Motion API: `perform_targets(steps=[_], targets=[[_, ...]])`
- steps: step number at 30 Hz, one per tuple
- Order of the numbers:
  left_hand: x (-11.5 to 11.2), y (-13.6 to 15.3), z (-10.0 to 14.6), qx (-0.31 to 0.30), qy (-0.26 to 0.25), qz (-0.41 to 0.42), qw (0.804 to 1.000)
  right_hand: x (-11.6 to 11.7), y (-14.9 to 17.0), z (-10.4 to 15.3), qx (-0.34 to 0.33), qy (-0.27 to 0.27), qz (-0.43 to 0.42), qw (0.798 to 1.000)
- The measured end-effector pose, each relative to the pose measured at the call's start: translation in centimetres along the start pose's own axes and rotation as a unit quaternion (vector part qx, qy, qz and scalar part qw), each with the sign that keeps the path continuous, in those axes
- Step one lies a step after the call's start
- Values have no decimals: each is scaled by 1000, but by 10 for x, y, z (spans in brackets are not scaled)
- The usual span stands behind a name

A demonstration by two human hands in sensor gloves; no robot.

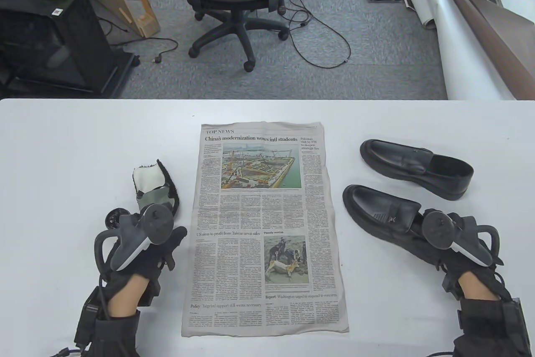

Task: Dip and apply built-in sponge shoe polish on shoes

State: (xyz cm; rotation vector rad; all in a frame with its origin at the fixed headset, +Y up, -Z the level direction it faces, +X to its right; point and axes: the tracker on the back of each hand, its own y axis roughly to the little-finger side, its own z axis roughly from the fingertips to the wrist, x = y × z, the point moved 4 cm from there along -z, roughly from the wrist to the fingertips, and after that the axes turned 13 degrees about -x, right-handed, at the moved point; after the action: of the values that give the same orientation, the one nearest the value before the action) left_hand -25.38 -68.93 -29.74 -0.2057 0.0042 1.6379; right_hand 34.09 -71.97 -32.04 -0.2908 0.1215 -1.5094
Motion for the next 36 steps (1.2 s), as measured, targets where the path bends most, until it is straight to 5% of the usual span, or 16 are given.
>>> perform_targets(steps=[10, 16, 25, 36], targets=[[-2, -5, -3, -10, 3, -4, 1000, -60, 27, -11, 29, 42, -95, 994], [-8, -7, -6, -14, 15, -9, 1000, -76, 46, -43, 94, 37, -51, 994], [-12, -7, -10, -16, 28, -11, 999, -50, 75, -95, 155, -31, -54, 986], [-23, -6, -17, -19, 53, -18, 998, -11, 102, -118, 185, -108, -116, 970]])
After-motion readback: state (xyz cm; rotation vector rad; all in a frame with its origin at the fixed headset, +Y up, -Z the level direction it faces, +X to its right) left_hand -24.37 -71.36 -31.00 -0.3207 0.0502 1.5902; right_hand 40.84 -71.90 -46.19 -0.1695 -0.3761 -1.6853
